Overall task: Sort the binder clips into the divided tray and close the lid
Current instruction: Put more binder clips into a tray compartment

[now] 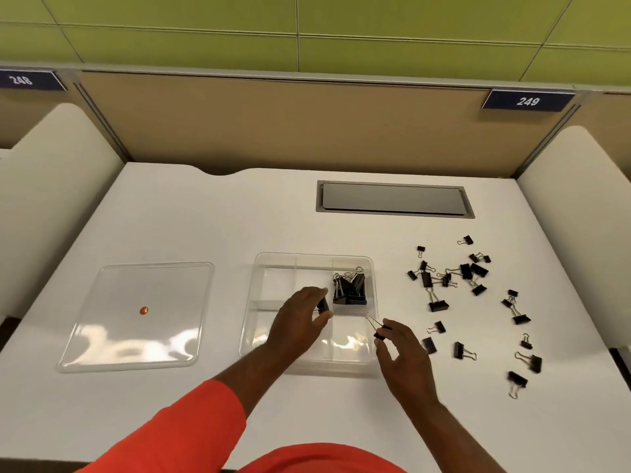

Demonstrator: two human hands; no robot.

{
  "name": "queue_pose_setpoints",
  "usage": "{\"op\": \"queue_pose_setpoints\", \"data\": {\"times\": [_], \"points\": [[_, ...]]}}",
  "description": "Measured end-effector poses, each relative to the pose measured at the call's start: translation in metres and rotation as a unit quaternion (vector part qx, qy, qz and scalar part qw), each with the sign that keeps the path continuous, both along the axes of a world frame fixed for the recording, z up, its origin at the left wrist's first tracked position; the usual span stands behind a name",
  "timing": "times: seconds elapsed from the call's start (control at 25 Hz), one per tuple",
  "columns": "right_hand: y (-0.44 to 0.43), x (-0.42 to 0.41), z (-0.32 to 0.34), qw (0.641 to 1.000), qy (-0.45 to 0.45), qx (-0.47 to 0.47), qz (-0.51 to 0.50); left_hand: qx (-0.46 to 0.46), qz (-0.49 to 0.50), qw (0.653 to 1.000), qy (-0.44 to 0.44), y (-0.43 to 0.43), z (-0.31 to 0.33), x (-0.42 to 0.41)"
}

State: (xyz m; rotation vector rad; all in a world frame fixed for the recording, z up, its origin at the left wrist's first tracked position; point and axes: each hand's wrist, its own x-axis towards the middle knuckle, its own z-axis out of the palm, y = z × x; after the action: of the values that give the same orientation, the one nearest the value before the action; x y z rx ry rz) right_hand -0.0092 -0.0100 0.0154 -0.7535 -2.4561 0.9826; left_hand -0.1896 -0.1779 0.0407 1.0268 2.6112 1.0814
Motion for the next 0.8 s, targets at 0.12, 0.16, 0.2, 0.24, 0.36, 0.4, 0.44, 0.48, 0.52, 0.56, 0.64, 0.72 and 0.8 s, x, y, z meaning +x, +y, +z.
{"op": "queue_pose_setpoints", "data": {"times": [0.12, 0.16, 0.2, 0.24, 0.36, 0.4, 0.44, 0.48, 0.52, 0.56, 0.64, 0.72, 0.8], "points": [[-0.012, -0.008, -0.001, 1.0, 0.008, 0.004, -0.002, 0.003, 0.005, 1.0, -0.013, -0.002, 0.002, -0.026], [-0.015, -0.012, -0.002, 1.0, 0.011, 0.004, -0.002, 0.005, 0.008, 1.0, -0.02, -0.002, 0.002, -0.034], [-0.017, -0.016, -0.001, 1.0, 0.013, 0.005, -0.001, 0.005, 0.009, 1.0, -0.026, -0.002, 0.0, -0.04], [-0.018, -0.021, 0.0, 1.0, 0.014, 0.007, -0.001, 0.004, 0.01, 0.999, -0.033, -0.001, -0.001, -0.045], [-0.021, -0.037, 0.002, 1.0, 0.009, 0.008, -0.003, -0.005, 0.01, 0.999, -0.043, -0.001, -0.006, -0.056], [-0.022, -0.043, 0.003, 1.0, 0.008, 0.012, 0.0, -0.01, 0.008, 0.999, -0.033, -0.002, -0.008, -0.058], [-0.023, -0.05, 0.003, 1.0, 0.008, 0.015, 0.006, -0.016, 0.005, 1.0, -0.018, -0.004, -0.012, -0.059], [-0.023, -0.057, 0.003, 1.0, 0.008, 0.018, 0.014, -0.022, 0.002, 1.0, -0.006, -0.007, -0.015, -0.06], [-0.024, -0.063, 0.003, 1.0, 0.006, 0.02, 0.021, -0.029, 0.002, 1.0, 0.002, -0.009, -0.019, -0.06], [-0.025, -0.069, 0.003, 0.999, 0.002, 0.021, 0.027, -0.035, 0.004, 0.999, 0.005, -0.012, -0.021, -0.059], [-0.027, -0.083, 0.003, 0.999, -0.006, 0.018, 0.035, -0.051, 0.008, 0.999, 0.01, -0.018, -0.026, -0.059], [-0.029, -0.097, 0.003, 0.999, -0.012, 0.018, 0.041, -0.064, 0.005, 0.998, 0.015, -0.024, -0.031, -0.06], [-0.032, -0.113, 0.003, 0.998, -0.009, 0.02, 0.051, -0.073, 0.002, 0.997, 0.011, -0.029, -0.034, -0.061]]}}
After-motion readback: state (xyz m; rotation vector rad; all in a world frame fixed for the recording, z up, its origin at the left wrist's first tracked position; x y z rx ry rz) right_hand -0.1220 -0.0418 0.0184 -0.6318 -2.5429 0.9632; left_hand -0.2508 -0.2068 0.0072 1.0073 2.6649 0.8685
